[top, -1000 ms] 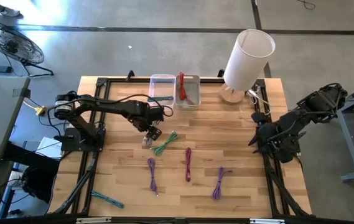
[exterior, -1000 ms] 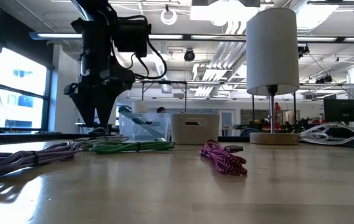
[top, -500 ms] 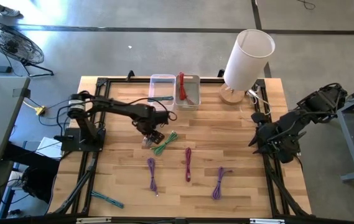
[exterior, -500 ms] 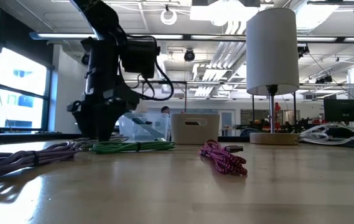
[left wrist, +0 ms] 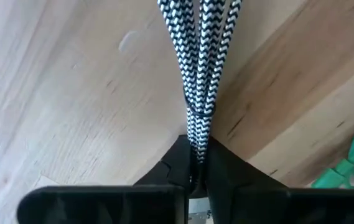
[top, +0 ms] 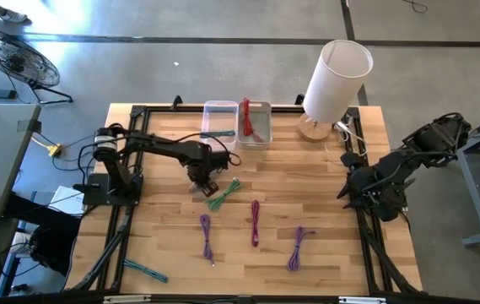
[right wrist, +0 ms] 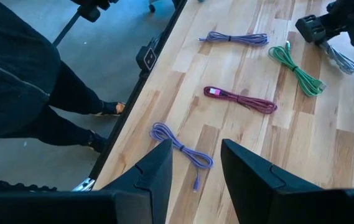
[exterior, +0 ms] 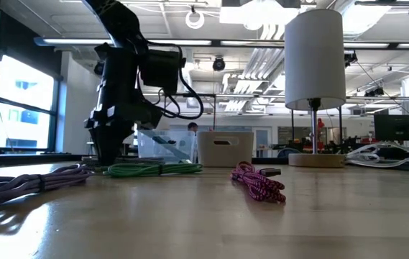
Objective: Pick & Place USB Port
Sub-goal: Put the white and black charger cable into the transparent bin
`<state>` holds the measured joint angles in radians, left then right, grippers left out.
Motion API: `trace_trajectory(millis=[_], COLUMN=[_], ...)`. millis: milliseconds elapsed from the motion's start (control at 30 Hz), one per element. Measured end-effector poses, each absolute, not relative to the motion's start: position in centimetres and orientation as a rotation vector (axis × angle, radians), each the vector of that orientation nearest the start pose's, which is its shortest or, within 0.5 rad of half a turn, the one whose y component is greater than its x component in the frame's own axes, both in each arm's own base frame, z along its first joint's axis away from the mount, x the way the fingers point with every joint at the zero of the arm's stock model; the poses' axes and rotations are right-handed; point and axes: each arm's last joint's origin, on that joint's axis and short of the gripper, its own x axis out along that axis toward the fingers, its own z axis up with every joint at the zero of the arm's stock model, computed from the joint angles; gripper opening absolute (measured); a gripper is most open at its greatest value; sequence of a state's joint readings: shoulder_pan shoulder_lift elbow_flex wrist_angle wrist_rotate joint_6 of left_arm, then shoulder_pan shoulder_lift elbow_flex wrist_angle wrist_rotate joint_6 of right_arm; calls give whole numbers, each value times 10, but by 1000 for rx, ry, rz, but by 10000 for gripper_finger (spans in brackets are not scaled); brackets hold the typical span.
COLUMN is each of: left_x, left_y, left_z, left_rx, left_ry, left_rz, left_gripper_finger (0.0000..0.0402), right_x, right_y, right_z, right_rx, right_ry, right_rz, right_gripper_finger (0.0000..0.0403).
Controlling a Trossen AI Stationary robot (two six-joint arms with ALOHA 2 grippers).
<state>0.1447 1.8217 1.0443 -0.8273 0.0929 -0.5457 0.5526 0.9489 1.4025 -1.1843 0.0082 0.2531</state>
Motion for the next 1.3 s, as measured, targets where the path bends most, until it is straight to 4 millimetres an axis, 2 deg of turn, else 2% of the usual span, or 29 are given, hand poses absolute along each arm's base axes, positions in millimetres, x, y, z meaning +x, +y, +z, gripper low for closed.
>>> trace_trajectory(millis=[133,267,433,567,700,833,933,1067,1200,1300], left_x=[295,290,294,289,278,271,273,274,277,276], left_y=[28,13,1,1,18,46,71,104,128,142], left_z=[143,165,237,298,345,381,392,394,382,364], left_rx=[-576,-602,-524,-465,-425,-426,-479,-549,-612,-662], left_ry=[1547,1487,1183,907,672,494,397,340,380,501], left_rz=[452,445,470,568,768,871,869,849,851,869], left_gripper_finger=[12,12,12,12,12,12,12,12,12,12], right_x=[112,112,112,112,114,115,117,120,123,126], right_y=[69,69,69,68,69,69,70,71,73,74], right_z=[414,414,414,414,416,417,418,418,417,416], right_rx=[30,28,1,-22,2,4,-1,-4,-1,18], right_ry=[776,779,778,770,744,722,703,696,706,715], right_rz=[424,423,432,427,406,397,393,379,371,349], right_gripper_finger=[129,129,129,129,129,129,129,129,129,129])
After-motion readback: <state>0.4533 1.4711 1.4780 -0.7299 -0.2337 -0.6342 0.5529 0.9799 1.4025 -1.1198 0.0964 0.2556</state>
